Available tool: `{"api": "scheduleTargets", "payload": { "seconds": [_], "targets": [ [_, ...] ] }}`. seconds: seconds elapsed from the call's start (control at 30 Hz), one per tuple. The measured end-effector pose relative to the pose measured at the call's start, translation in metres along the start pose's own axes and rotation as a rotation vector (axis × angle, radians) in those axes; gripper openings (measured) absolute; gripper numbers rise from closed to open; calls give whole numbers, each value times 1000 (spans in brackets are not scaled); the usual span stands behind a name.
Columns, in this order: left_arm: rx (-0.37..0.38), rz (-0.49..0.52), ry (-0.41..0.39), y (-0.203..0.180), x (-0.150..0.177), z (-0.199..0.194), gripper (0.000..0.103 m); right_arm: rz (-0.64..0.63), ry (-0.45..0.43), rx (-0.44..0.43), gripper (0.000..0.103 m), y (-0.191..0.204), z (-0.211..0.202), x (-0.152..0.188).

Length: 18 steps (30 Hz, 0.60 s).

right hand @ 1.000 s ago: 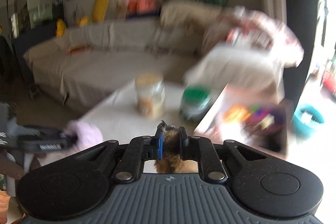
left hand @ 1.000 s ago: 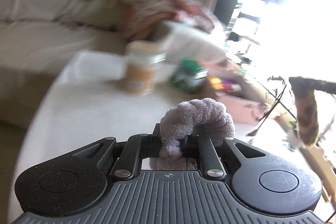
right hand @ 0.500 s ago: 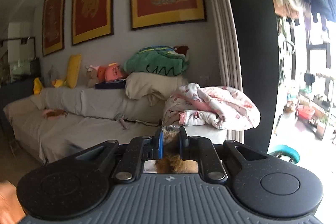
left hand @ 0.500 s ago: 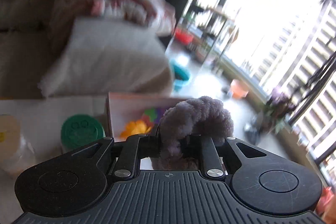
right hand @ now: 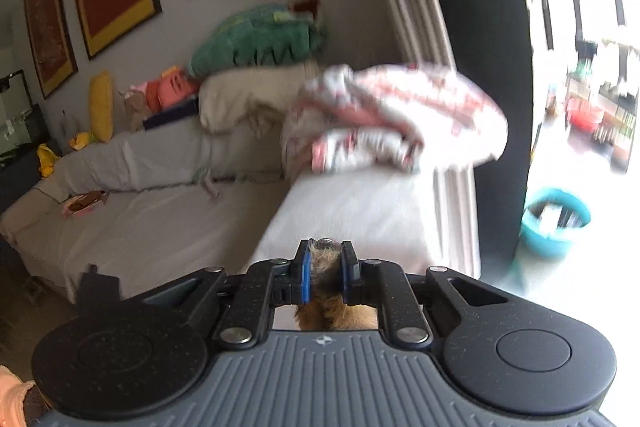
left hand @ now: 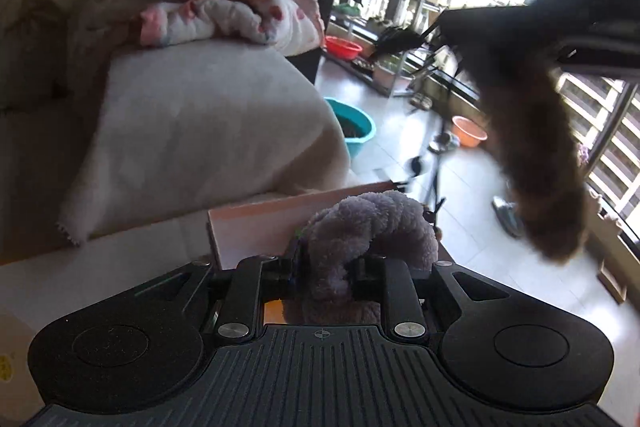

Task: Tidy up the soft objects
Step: 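Carry the keychain and scrunchie over the pink box with both tools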

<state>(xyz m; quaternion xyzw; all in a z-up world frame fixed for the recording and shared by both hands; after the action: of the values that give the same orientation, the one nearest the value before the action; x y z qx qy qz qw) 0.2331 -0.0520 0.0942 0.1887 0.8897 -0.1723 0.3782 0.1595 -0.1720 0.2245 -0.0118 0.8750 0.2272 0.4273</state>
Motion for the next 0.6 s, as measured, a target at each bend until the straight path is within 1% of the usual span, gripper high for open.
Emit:
{"api": "scheduleTargets", "payload": {
  "seconds": [0.07, 0.13, 0.17, 0.27, 0.43, 0.53, 0.6],
  "targets": [
    [-16, 42, 8, -4, 4, 5, 23, 48, 62, -24, 14, -9, 20, 11],
    [-45, 107, 4, -8, 5, 11, 23, 70, 109, -12, 14, -17, 35, 23],
    [-43, 123, 5, -11, 6, 14, 23, 73, 124, 1, 14, -22, 41, 28],
    [-13, 114, 17, -10, 6, 18, 23, 95, 170, 43, 14, -38, 55, 45],
    [5, 120, 13, -14, 10, 8, 23, 131, 226, 103, 14, -64, 71, 70],
    [0, 139, 17, -17, 9, 9, 23, 148, 242, 134, 14, -76, 76, 78],
    [-14, 155, 34, -18, 12, 11, 23, 165, 236, 122, 14, -78, 72, 78]
  ]
}}
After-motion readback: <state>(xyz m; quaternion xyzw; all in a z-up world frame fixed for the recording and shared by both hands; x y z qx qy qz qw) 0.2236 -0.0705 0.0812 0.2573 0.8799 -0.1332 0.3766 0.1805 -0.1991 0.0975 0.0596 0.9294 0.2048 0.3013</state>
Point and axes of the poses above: each gripper's, at about its wrist camera, not at the fingertips, and z roughly the way its jaws point, y to its left, x to its underside, the point moved 4 cm from there along z, roughly the way its jaws point, and after that the axes turned 3 degrees about z, right-handed, at the moved point
